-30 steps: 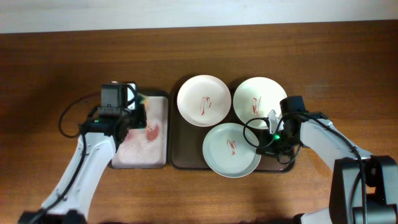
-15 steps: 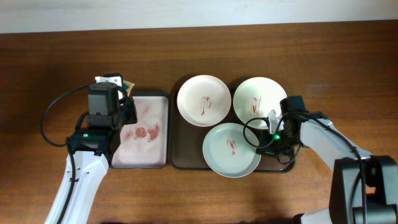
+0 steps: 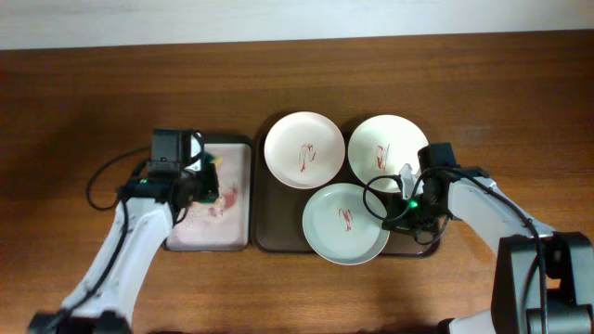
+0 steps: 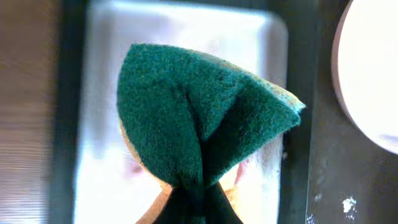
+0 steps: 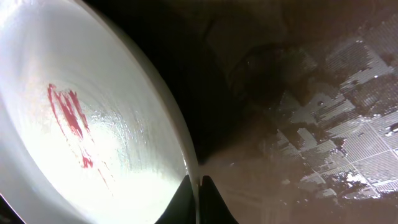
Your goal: Clean dirty plates on tray and stack at the side
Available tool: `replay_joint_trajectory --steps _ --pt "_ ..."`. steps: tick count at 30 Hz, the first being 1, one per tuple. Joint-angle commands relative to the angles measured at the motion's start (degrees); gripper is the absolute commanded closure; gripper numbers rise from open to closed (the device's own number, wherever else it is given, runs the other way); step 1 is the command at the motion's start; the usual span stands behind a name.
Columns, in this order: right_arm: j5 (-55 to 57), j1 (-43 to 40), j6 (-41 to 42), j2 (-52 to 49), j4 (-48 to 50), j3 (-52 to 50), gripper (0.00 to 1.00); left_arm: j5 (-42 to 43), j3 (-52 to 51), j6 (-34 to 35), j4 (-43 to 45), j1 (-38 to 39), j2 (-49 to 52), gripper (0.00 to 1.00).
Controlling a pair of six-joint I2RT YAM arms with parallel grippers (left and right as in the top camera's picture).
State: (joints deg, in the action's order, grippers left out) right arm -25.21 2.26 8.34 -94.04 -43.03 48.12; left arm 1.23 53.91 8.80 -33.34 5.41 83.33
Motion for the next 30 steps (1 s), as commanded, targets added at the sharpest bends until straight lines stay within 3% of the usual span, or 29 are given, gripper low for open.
replay_joint_trajectory --steps 1,9,14,17,23,30 --pt "-1.2 0.4 -0.4 -0.2 -0.2 1.0 0.96 7.3 0.3 1.0 -1.0 0.2 4.5 1.00" --pt "-1.2 0.4 -0.3 -0.2 0.2 1.0 0.96 12.2 0.4 1.0 -0.6 0.2 4.5 1.00" --pt "-1.2 0.4 -0.3 -0.2 0.3 1.0 0.96 27.2 0.4 1.3 2.6 3.7 4.5 1.00" --pt "-1.2 0.4 -0.3 -0.2 0.4 1.0 0.96 29.4 0.4 7.4 5.7 10.5 4.5 1.00" --pt "-1.1 0.4 -0.3 -0.2 0.4 1.0 0.96 27.3 0.3 26.5 17.2 24.6 8.4 1.00" --pt "-1.2 0.4 -0.3 -0.2 0.4 1.0 0.96 23.2 0.3 39.8 30.1 36.2 16.5 1.00"
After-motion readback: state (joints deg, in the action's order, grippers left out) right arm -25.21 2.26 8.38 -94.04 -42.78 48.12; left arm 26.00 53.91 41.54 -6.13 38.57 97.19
